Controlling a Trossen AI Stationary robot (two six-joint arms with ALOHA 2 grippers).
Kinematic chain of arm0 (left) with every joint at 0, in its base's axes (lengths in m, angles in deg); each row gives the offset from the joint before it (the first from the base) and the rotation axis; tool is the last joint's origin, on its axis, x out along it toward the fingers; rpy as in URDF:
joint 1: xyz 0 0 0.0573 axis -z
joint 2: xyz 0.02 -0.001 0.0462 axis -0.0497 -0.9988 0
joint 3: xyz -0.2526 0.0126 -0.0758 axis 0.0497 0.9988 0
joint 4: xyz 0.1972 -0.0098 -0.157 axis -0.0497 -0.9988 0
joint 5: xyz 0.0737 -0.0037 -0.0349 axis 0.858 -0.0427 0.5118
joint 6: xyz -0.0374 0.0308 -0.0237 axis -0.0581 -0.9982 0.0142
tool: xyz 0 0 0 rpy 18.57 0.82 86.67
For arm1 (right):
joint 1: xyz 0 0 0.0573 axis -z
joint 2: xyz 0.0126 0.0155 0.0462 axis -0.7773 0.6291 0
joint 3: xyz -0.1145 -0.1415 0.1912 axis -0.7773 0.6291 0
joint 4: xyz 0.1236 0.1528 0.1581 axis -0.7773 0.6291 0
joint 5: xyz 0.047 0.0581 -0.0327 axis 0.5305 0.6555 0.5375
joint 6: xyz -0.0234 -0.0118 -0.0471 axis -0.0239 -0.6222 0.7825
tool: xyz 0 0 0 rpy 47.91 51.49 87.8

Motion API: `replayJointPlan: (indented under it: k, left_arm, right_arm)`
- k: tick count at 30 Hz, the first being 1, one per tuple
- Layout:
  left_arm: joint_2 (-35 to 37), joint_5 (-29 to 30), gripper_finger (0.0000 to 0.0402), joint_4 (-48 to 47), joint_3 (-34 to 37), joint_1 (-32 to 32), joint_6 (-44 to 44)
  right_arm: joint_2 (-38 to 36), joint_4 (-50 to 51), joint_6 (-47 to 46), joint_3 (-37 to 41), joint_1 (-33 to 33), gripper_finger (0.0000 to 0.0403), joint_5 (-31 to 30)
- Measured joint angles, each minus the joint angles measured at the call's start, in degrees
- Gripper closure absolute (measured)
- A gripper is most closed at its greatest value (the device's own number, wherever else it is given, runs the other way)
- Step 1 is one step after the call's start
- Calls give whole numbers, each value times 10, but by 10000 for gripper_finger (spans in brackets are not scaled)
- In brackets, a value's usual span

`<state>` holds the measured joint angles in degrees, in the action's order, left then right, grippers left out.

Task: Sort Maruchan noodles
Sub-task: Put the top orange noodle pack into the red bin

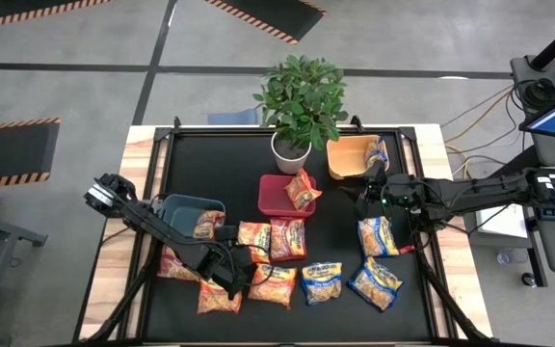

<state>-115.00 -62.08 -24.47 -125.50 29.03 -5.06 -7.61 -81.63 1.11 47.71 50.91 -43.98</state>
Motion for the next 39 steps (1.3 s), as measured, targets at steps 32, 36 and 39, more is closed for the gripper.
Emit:
replayJointPlan:
  k: [32,36,39]
  left_arm:
    - [29,85,401,85,27,4,-25]
    - [34,90,401,86,27,6,-25]
    - [36,87,401,87,27,16,-32]
  right_arm:
    - [151,-106,-67,-102,-29,289,203]
    - [208,-56,-146,-160,-37,307,211]
    - [245,11,-206,-203,-36,310,220]
